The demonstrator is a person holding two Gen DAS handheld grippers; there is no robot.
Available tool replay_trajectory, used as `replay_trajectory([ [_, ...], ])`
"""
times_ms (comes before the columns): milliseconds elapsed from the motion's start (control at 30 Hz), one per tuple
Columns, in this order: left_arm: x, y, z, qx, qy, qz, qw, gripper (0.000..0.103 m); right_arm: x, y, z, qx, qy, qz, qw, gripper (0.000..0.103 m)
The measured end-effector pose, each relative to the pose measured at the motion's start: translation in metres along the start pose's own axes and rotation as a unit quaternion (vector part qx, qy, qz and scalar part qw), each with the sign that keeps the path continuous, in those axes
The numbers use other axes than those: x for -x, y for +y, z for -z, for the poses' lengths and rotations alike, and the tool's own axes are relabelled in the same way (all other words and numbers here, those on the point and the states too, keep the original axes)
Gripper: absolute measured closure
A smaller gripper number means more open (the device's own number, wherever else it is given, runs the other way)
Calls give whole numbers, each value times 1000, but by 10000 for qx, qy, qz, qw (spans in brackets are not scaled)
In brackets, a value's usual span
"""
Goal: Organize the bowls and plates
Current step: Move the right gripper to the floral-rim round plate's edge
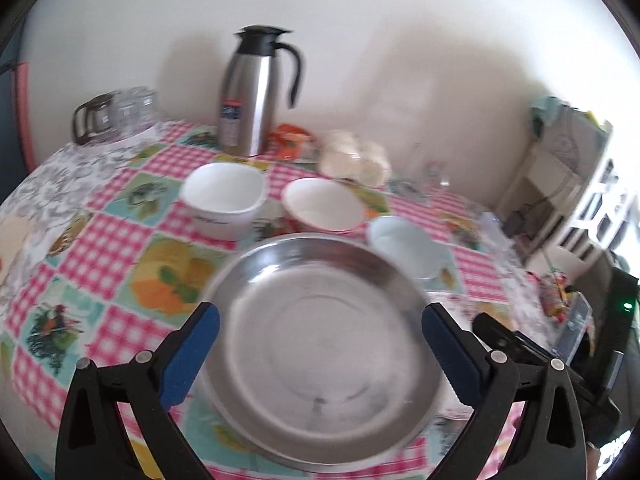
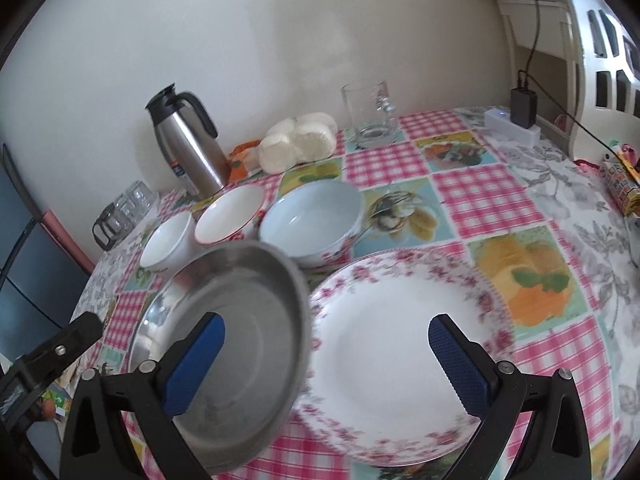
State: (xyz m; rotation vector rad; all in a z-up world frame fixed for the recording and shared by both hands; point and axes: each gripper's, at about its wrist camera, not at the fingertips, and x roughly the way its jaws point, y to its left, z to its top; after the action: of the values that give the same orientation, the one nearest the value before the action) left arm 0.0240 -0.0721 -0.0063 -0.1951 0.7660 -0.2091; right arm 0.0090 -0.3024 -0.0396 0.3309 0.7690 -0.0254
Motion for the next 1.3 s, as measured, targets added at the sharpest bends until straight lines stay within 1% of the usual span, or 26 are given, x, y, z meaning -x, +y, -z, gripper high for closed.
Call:
replay_trajectory([
  [133,5,-27,4,-152,-39,270,9995,2,10,-27,-3,-156,-189,154,9996,0],
  [300,8,-56,7,-80,53,849,9963,2,24,-64,-5,-601,-427,122,9972,0],
  [400,8,-75,12,-193,100,1031,9944,2,33,-85,-5,-888,-561,197,9943,0],
  [533,-1,-105,23,-473,343,1070,9925,2,39,-111,-3,-1311,-640,286,9889,0],
  [600,-7,-116,30,-495,533,1096,9913,2,42,-123,-1,-1526,-637,294,9858,0],
  [700,-20,-127,42,-266,910,1311,9868,2,42,-137,0,-1723,-626,256,9827,0],
  [767,-25,-131,49,-172,1061,1399,9843,2,41,-142,1,-1756,-569,234,9825,0],
  [900,-29,-142,60,-276,1134,1326,9843,2,35,-151,5,-1789,-417,268,9826,0],
  [967,-33,-147,67,-334,1255,1293,9831,2,32,-155,8,-1859,-337,184,9818,0],
  [1067,-41,-149,77,-266,1448,1137,9825,2,25,-161,13,-1922,-174,67,9812,0],
  [1100,-44,-148,82,-183,1539,1050,9823,2,21,-162,15,-1921,-90,13,9813,0],
  [1167,-50,-143,88,38,1700,990,9804,2,12,-163,19,-1893,111,-72,9818,0],
  [1233,-56,-139,93,264,1894,950,9769,2,5,-160,23,-1824,275,-69,9828,0],
  [1300,-60,-134,98,424,2030,813,9749,2,-1,-157,26,-1717,420,-52,9842,0],
])
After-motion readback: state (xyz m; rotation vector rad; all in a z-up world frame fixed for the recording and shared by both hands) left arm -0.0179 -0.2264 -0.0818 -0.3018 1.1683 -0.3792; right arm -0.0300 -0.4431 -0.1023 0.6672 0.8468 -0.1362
